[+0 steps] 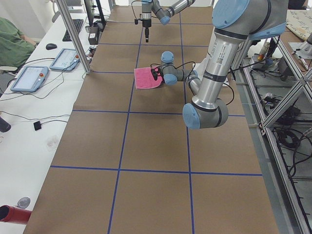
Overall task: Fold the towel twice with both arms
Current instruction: 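Move the right gripper to the towel's opposite edge and grasp it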
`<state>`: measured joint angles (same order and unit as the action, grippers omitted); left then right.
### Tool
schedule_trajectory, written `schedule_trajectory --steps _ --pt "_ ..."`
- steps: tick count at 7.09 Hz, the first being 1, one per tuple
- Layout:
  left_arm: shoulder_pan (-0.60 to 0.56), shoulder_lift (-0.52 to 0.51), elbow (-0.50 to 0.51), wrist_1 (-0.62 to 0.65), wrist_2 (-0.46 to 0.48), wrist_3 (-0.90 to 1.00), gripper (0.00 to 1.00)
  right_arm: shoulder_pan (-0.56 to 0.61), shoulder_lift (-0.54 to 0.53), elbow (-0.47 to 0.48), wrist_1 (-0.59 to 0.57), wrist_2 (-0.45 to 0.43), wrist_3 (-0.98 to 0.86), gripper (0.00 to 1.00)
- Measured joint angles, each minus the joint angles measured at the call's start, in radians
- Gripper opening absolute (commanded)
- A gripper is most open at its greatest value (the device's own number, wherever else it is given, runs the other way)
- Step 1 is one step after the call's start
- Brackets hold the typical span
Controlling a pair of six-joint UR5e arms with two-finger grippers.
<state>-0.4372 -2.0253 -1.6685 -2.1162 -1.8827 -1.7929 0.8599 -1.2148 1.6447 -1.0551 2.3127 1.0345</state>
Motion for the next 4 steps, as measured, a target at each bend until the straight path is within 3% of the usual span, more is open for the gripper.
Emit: schedule_trajectory --steps 2,4 --pt "0.0 -0.003 -0.001 0.001 -0.001 -0.007 0.0 -0.062 0.034 0.001 0.001 -0.065 0.065 0.98" --pt "0.0 -0.007 -0.001 0.0 0.0 -0.009 0.0 -0.182 0.111 0.001 0.003 -0.205 0.271 0.98"
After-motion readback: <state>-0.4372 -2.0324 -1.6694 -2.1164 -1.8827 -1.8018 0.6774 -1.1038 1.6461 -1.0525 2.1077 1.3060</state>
